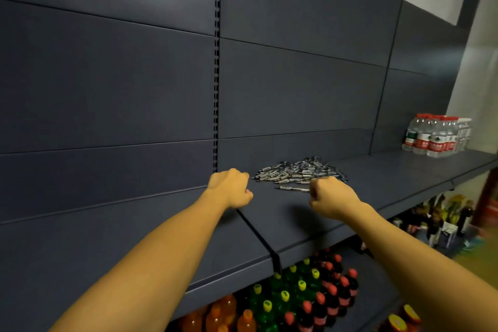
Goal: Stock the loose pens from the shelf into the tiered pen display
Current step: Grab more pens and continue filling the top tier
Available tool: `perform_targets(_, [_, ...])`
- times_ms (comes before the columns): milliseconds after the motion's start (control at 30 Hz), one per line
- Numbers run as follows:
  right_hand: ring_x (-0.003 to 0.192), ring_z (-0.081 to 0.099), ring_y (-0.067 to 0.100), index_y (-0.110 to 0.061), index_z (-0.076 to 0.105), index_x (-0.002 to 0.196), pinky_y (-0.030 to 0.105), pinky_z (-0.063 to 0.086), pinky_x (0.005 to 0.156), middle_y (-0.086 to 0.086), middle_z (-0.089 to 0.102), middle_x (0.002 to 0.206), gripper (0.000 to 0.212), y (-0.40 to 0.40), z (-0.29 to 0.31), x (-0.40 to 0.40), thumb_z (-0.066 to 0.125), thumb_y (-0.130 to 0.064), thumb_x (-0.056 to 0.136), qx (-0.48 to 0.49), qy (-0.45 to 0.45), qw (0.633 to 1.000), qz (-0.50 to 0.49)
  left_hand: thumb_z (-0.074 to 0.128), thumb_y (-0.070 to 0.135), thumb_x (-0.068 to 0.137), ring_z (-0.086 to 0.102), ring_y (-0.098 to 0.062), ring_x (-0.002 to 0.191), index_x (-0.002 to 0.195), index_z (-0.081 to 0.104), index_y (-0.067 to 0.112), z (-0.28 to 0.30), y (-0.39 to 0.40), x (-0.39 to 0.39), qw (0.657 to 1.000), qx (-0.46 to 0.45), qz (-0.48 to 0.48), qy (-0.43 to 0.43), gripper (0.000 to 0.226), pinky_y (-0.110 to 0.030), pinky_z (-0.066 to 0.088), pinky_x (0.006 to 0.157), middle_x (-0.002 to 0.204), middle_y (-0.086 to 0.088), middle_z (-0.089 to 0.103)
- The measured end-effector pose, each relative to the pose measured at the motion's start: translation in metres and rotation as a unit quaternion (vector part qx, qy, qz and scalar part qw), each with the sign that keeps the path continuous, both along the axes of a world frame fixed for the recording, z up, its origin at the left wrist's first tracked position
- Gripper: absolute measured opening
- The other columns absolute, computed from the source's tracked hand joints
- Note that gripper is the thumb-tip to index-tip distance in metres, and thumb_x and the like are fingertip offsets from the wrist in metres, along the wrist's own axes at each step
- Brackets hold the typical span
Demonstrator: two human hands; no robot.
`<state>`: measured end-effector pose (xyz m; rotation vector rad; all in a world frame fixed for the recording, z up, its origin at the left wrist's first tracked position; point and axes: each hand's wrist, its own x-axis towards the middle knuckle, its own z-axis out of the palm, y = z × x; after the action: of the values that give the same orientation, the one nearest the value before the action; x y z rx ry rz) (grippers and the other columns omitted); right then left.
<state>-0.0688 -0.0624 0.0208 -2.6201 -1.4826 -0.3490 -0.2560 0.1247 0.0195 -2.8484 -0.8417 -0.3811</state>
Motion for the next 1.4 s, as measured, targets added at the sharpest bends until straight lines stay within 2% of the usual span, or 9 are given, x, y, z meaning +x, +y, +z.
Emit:
perform_targets(167, [0.081, 0.063, 0.029, -0.01, 0.061, 0.092, 0.044, 0.06, 0.073, 0.009, 0.064, 0.093, 0.013, 0.019, 0.0, 0.06, 0.061, -0.022, 0.086, -0.011, -0.012, 1.0, -0.004, 0.05, 0.032, 0.092, 0.062, -0.027, 0.087, 0.104, 0.059, 0.016, -0.006, 0.021, 0.065, 1.0, -0.007, -0.011, -0.007, 0.022, -0.034, 0.048, 0.068, 0.102, -0.004, 0.064])
perform_targets(367, [0.079, 0.06, 0.03, -0.009, 0.058, 0.092, 0.037, 0.051, 0.063, 0.007, 0.058, 0.09, 0.011, 0.048, 0.016, 0.134, 0.058, -0.018, 0.084, -0.002, -0.031, 1.0, -0.003, 0.053, 0.036, 0.092, 0.062, -0.026, 0.094, 0.106, 0.059, 0.016, -0.001, 0.045, 0.138, 0.999, -0.032, -0.031, -0.007, 0.025, -0.038, 0.055, 0.078, 0.107, -0.003, 0.064])
perform_targets(500, [0.077, 0.061, 0.031, -0.007, 0.059, 0.092, 0.036, 0.048, 0.057, 0.009, 0.06, 0.089, 0.012, 0.06, 0.019, 0.177, 0.058, -0.015, 0.083, 0.004, -0.03, 1.0, -0.004, 0.056, 0.039, 0.09, 0.06, -0.025, 0.092, 0.108, 0.058, 0.016, 0.002, 0.055, 0.179, 0.998, -0.036, -0.048, 0.009, 0.03, -0.038, 0.053, 0.077, 0.109, -0.002, 0.062])
perform_targets(733, [0.076, 0.061, 0.03, -0.008, 0.058, 0.089, 0.039, 0.054, 0.063, 0.009, 0.061, 0.089, 0.009, 0.076, 0.009, 0.243, 0.057, -0.016, 0.084, 0.007, -0.011, 1.0, 0.0, 0.068, 0.061, 0.074, 0.051, -0.021, 0.107, 0.121, 0.052, 0.017, -0.011, 0.056, 0.23, 0.989, -0.016, -0.106, 0.106, 0.067, -0.043, 0.052, 0.086, 0.116, 0.002, 0.052])
perform_targets(933, [0.08, 0.062, 0.032, -0.006, 0.059, 0.095, 0.04, 0.054, 0.064, 0.012, 0.06, 0.093, 0.014, 0.094, 0.005, 0.294, 0.056, -0.013, 0.084, 0.005, 0.005, 0.999, 0.044, 0.074, 0.063, 0.064, 0.041, -0.022, 0.122, 0.145, 0.037, 0.014, -0.019, 0.05, 0.265, 0.982, -0.053, -0.062, 0.168, 0.102, -0.044, 0.046, 0.103, 0.134, 0.001, 0.038])
perform_targets(1067, [0.082, 0.06, 0.029, -0.01, 0.058, 0.095, 0.042, 0.056, 0.069, 0.009, 0.06, 0.096, 0.011, 0.106, 0.009, 0.324, 0.057, -0.014, 0.085, 0.01, 0.013, 0.995, 0.096, 0.08, 0.058, 0.062, 0.039, -0.024, 0.127, 0.147, 0.033, 0.016, -0.015, 0.042, 0.289, 0.981, -0.086, -0.006, 0.175, 0.105, -0.046, 0.043, 0.107, 0.136, 0.001, 0.035])
perform_targets(1200, [0.085, 0.058, 0.028, -0.016, 0.055, 0.091, 0.036, 0.05, 0.069, 0.008, 0.059, 0.099, 0.005, 0.114, 0.012, 0.352, 0.057, -0.018, 0.087, 0.012, 0.002, 0.988, 0.156, 0.083, 0.05, 0.067, 0.037, -0.024, 0.129, 0.148, 0.031, 0.019, -0.012, 0.033, 0.305, 0.982, -0.107, 0.021, 0.156, 0.101, -0.042, 0.038, 0.111, 0.138, 0.001, 0.034])
perform_targets(1300, [0.086, 0.057, 0.027, -0.017, 0.053, 0.088, 0.035, 0.048, 0.069, 0.007, 0.058, 0.098, 0.004, 0.117, 0.015, 0.371, 0.057, -0.018, 0.087, 0.015, 0.003, 0.982, 0.186, 0.079, 0.052, 0.071, 0.035, -0.022, 0.127, 0.147, 0.032, 0.023, -0.01, 0.024, 0.317, 0.989, -0.102, 0.015, 0.105, 0.094, -0.04, 0.034, 0.111, 0.137, 0.003, 0.034])
perform_targets(1400, [0.086, 0.056, 0.027, -0.017, 0.052, 0.087, 0.035, 0.047, 0.07, 0.003, 0.052, 0.093, 0.005, 0.12, 0.015, 0.382, 0.057, -0.019, 0.088, 0.019, 0.01, 0.978, 0.206, 0.077, 0.05, 0.074, 0.038, -0.02, 0.117, 0.141, 0.04, 0.021, -0.009, 0.013, 0.335, 0.995, -0.084, -0.018, 0.059, 0.082, -0.038, 0.038, 0.104, 0.131, 0.003, 0.038])
